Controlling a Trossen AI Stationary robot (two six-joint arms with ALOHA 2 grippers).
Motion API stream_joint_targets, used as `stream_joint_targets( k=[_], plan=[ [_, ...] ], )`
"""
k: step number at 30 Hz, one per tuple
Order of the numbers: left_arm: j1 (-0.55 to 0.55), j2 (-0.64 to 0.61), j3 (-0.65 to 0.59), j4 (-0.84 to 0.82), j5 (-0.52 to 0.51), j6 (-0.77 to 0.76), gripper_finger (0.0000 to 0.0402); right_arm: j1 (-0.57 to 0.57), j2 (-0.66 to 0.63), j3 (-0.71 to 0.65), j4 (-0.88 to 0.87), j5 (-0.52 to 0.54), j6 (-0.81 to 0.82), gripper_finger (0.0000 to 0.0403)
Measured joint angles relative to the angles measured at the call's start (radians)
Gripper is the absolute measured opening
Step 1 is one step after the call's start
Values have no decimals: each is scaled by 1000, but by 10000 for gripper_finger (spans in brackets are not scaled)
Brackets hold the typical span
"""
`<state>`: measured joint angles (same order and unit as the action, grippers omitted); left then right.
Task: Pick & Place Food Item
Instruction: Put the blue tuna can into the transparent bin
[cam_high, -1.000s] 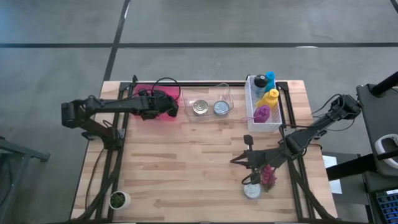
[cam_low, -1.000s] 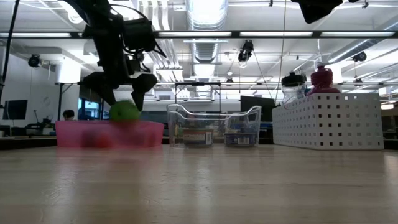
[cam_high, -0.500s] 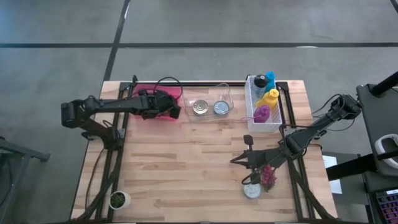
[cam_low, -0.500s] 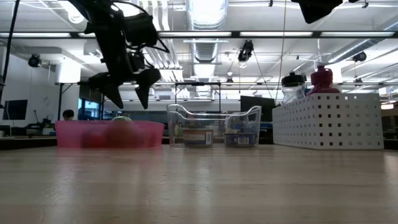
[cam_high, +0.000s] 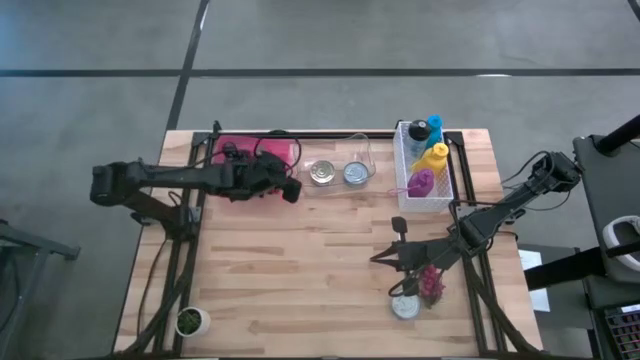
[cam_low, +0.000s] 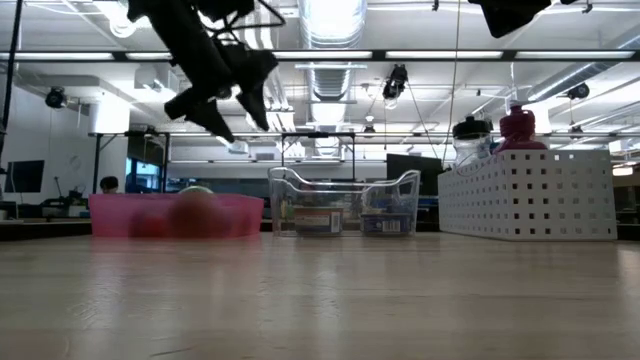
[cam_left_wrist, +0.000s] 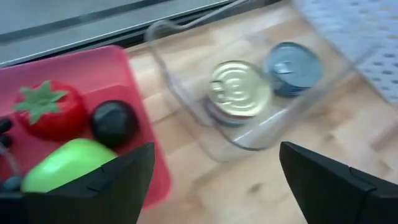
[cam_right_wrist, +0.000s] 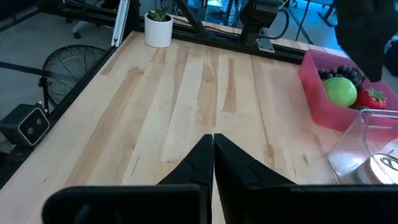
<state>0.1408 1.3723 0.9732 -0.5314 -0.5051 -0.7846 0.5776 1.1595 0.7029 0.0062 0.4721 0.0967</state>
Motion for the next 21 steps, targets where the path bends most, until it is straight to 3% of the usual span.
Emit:
stream_joint_targets(
  k=[4, 10, 21],
  plan=[
    [-75, -29, 0, 27, -3, 43, 341, 0, 0, 0, 0, -2, 0, 8],
    [-192, -71, 0, 44, -3, 90, 336, 1, 0, 0, 24, -156, 0, 8],
    [-281, -83, 0, 98, -29, 109, 327, 0, 3, 0, 22, -165, 0, 8]
  ],
)
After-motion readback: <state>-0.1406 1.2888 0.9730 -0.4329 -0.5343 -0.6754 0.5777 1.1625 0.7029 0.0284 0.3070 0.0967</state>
